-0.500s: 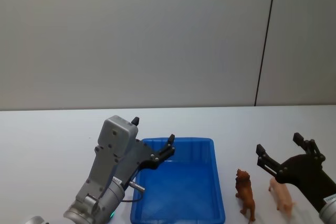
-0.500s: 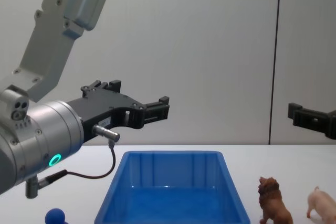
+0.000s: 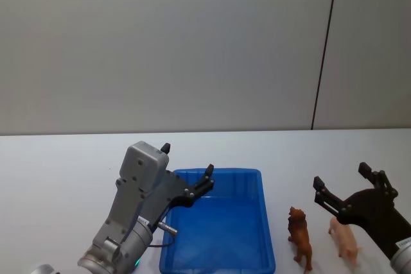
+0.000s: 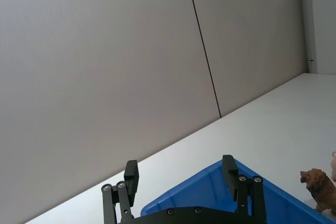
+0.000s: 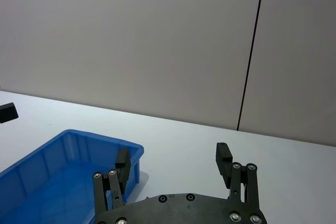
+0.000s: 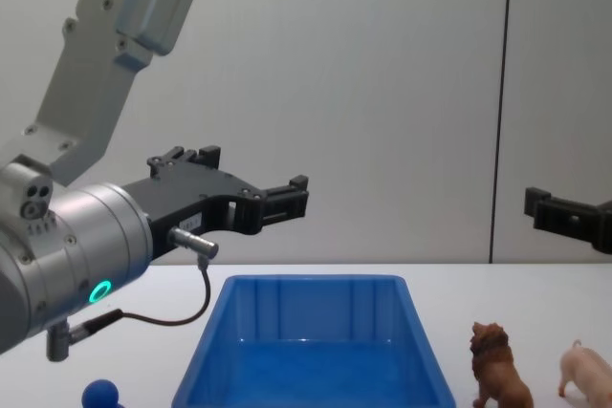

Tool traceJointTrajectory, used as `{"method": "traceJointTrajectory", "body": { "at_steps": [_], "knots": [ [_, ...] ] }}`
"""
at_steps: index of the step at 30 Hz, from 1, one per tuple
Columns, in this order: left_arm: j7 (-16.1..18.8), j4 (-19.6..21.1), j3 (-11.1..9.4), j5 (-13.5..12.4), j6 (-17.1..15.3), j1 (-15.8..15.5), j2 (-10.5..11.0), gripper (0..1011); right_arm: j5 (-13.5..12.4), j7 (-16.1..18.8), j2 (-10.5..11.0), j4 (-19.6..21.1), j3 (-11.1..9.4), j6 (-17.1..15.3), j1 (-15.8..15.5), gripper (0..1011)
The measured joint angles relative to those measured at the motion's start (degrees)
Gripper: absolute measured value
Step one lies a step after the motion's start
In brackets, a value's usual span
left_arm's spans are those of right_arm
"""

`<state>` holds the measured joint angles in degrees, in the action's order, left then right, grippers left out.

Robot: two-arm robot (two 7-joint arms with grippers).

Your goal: Pick up the two dolls from the table and place them into the box.

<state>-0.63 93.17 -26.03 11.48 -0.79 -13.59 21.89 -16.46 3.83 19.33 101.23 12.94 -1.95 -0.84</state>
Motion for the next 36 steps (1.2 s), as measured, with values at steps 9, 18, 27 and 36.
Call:
{"method": "traceJointTrajectory", "body": {
  "at_steps": [9, 18, 27, 36],
  "knots": [
    [0.0, 0.0, 0.0, 0.0, 0.0, 0.0, 0.0, 1001, 0.0, 0.0, 0.0, 0.0, 0.0, 0.0, 0.0, 1001],
    [0.0, 0.0, 0.0, 0.0, 0.0, 0.0, 0.0, 1002, 0.0, 0.0, 0.0, 0.0, 0.0, 0.0, 0.0, 1001],
    [0.0, 0.0, 0.0, 0.0, 0.0, 0.0, 0.0, 1001, 0.0, 0.3, 0.0, -0.1, -0.1, 0.0, 0.1, 1001],
    [0.0, 0.0, 0.0, 0.0, 0.0, 0.0, 0.0, 1001, -0.7, 1.1, 0.2, -0.6, -0.5, -0.3, 0.2, 1001]
  ]
}}
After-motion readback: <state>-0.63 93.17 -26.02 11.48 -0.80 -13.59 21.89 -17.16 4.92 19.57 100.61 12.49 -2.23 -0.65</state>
